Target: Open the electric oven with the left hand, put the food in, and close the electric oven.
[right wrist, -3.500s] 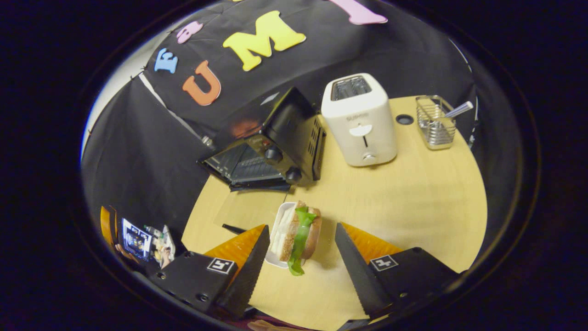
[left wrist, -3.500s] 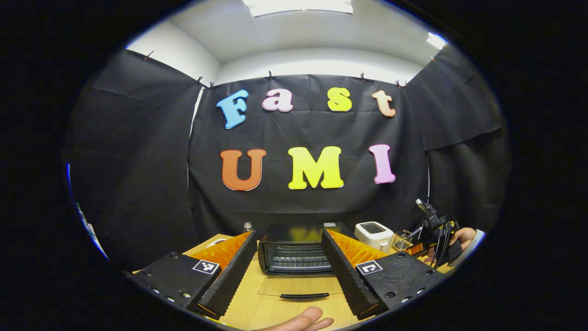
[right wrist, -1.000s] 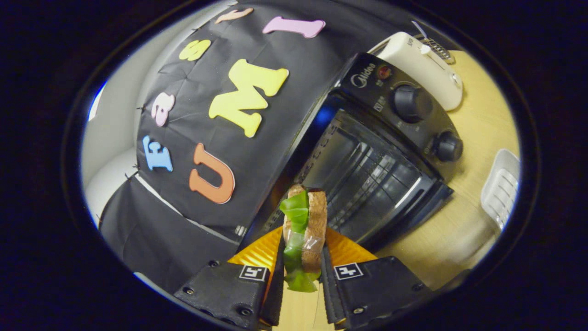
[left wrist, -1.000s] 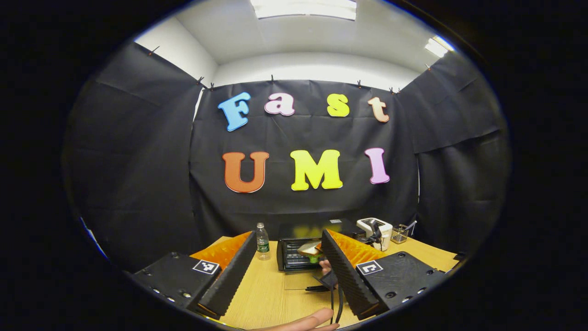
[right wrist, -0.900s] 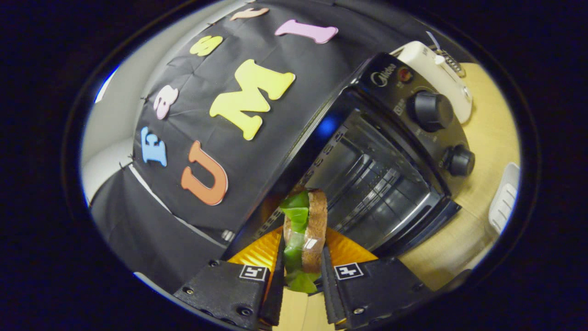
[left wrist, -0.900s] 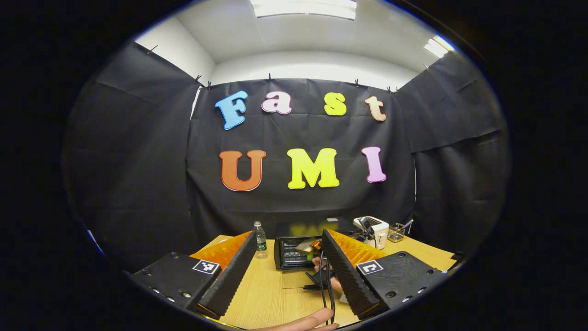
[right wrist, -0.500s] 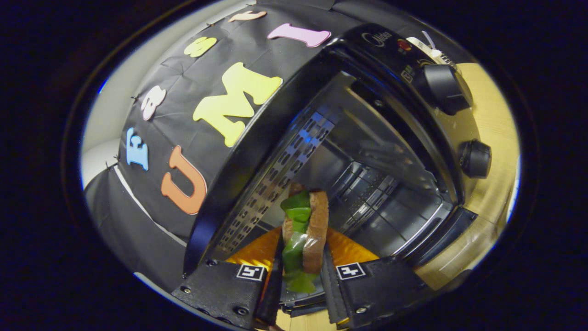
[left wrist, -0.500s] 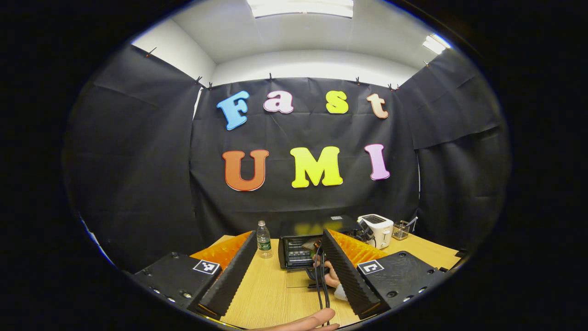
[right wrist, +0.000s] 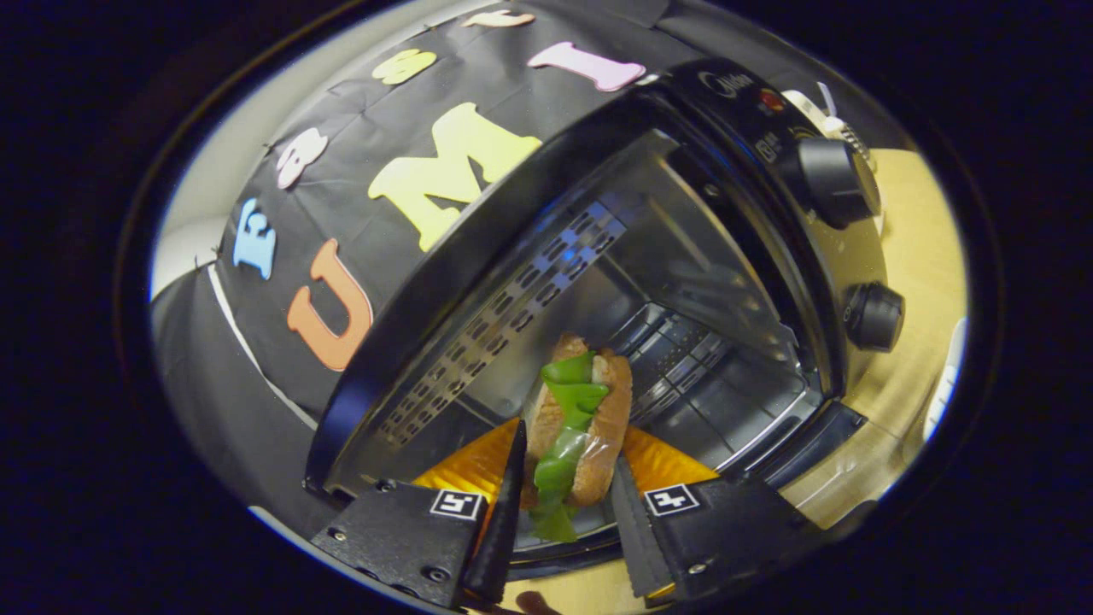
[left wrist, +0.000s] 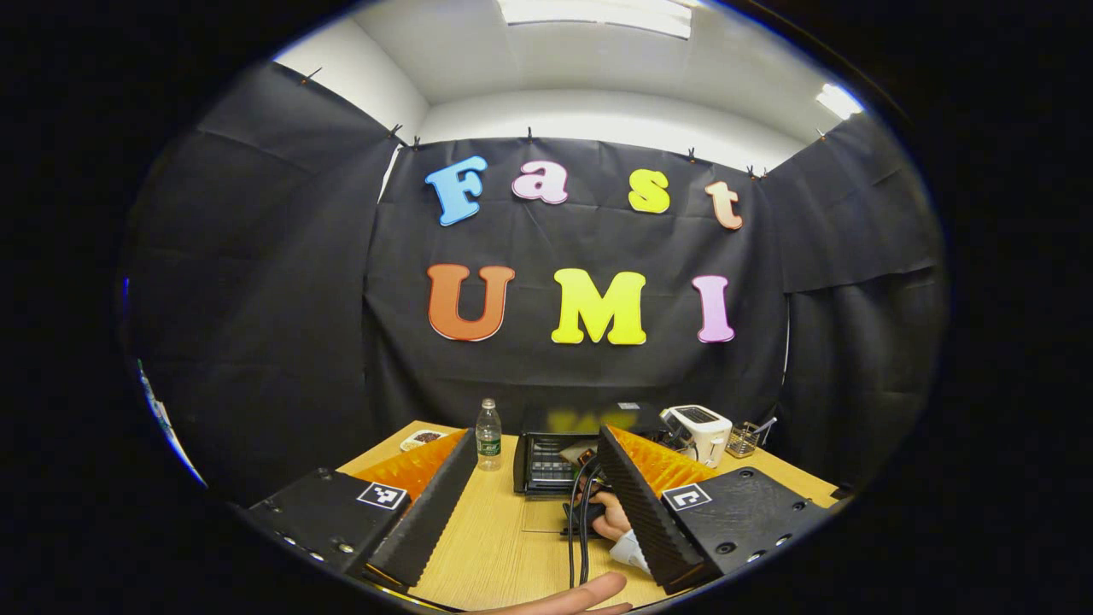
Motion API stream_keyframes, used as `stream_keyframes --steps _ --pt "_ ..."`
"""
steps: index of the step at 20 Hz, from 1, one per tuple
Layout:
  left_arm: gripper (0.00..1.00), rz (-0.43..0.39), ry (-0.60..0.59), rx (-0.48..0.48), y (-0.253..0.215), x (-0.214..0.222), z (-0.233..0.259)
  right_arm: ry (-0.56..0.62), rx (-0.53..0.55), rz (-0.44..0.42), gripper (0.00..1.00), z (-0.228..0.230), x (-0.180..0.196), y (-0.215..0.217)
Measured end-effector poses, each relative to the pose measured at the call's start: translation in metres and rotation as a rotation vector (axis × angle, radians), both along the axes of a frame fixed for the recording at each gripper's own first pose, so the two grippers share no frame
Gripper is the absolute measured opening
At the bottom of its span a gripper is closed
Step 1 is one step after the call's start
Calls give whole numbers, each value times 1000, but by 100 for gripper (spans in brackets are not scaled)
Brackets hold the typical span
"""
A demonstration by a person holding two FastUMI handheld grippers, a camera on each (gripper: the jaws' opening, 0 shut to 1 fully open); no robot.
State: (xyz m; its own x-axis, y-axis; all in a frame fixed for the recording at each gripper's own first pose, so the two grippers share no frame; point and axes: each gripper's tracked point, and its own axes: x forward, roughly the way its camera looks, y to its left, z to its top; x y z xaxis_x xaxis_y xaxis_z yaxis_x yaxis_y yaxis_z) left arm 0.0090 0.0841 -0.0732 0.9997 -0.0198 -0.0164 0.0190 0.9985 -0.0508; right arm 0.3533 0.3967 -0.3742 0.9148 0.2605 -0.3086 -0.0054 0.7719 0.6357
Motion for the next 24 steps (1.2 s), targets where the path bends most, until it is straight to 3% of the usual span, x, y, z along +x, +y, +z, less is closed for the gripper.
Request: stream_keyframes --steps 1,2,3,4,5,6,10,11,12,13,20,24 --pt "93 0 12 4 -1 2 -4 6 -44 18 46 -1 -1 4" --pt "93 -2 23 9 -3 2 -8 10 -88 40 63 0 -2 6" --pt "93 -1 31 14 -3 3 -9 9 -134 59 71 1 -2 10" --pt "93 1 29 18 -2 2 -8 16 -191 95 60 0 -3 13" --pt "93 1 22 22 -3 1 -7 31 -260 125 66 -2 -6 18" --pt "93 -1 16 24 -3 0 -5 39 -326 156 80 -5 -8 19" --pt "93 2 1 53 -2 -3 -5 93 -588 298 84 -21 -15 30" --pt "93 7 1 63 -1 -3 -7 112 -623 325 75 -24 -17 31" --pt "93 10 4 68 0 -3 -9 128 -645 341 76 -26 -21 30" --pt "93 13 11 67 1 -3 -12 141 -656 359 87 -27 -24 30" --pt "93 34 30 51 12 -3 -20 244 -599 481 88 -14 -69 26" --pt "93 16 25 42 8 0 -23 135 -607 454 87 27 -92 2"
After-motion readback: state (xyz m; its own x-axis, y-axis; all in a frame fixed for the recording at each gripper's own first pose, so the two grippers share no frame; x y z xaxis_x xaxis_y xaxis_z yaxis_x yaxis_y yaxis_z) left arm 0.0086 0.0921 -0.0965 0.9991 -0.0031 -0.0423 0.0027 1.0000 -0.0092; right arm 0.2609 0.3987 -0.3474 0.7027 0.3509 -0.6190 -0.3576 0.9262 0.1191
